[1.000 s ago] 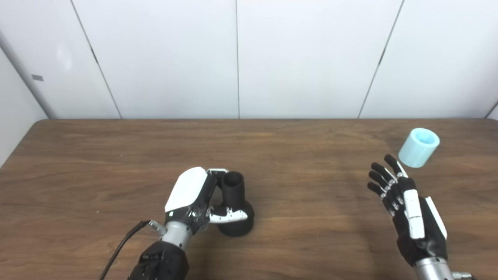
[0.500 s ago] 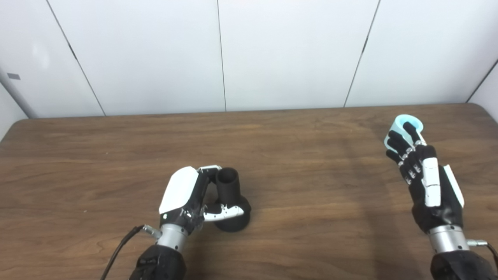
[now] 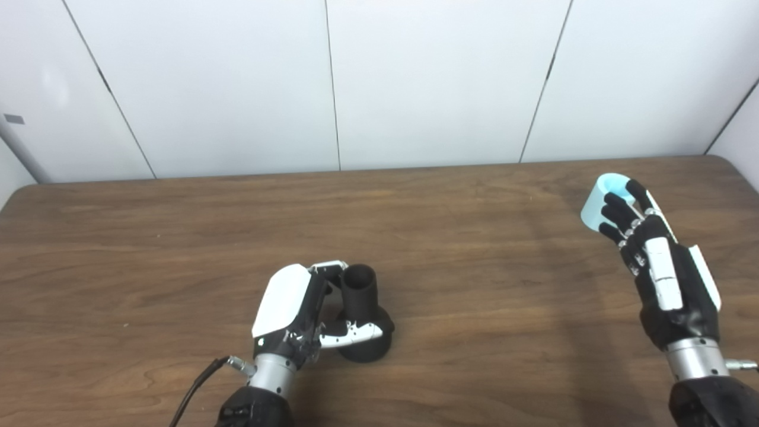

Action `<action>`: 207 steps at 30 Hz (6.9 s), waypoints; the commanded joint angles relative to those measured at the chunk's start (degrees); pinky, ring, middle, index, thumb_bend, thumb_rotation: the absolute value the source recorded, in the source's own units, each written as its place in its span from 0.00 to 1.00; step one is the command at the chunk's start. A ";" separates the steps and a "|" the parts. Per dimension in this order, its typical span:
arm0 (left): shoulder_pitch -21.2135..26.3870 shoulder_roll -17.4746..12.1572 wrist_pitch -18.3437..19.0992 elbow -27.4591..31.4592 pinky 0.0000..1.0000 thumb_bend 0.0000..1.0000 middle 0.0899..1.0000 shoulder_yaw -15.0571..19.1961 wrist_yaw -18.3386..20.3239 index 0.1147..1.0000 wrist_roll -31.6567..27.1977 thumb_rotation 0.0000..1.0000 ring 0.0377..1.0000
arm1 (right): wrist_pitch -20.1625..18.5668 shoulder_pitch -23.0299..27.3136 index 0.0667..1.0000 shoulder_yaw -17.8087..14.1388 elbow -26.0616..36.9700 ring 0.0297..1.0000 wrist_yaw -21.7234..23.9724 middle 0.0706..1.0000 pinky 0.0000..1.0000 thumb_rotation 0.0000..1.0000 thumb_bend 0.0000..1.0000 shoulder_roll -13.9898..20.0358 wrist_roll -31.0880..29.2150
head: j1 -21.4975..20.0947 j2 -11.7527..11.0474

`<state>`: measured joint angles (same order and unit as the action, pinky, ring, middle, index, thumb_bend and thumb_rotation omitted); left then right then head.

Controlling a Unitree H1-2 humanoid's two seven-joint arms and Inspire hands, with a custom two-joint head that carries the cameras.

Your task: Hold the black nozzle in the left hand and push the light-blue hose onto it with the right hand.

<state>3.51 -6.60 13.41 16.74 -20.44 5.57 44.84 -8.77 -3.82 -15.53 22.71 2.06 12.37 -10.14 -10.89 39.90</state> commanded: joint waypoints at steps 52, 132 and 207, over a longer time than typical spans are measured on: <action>-2.48 -2.07 -2.12 -1.63 0.59 0.52 0.35 1.12 1.45 0.44 -2.52 0.00 0.58 | -11.06 36.69 0.82 23.21 -36.69 0.83 9.93 0.81 0.73 0.21 0.96 30.28 40.14 | -13.04 -4.98; -2.85 -1.72 -2.73 -2.15 0.72 0.52 0.37 0.58 0.69 0.45 -0.98 0.00 0.61 | -1.69 35.42 0.45 24.57 -41.41 0.13 0.07 0.21 0.09 0.12 0.52 29.19 49.39 | -10.28 -3.25; -2.30 3.73 0.06 -0.26 0.68 0.52 0.42 -5.08 2.62 0.43 9.85 0.00 0.62 | -5.72 20.59 0.48 25.52 19.60 0.43 29.18 0.40 0.37 0.00 0.53 6.62 47.32 | 12.45 3.95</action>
<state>1.50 -2.75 12.64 16.54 -24.97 6.72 53.73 -16.01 15.34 10.85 41.43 32.92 18.82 37.04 1.49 43.86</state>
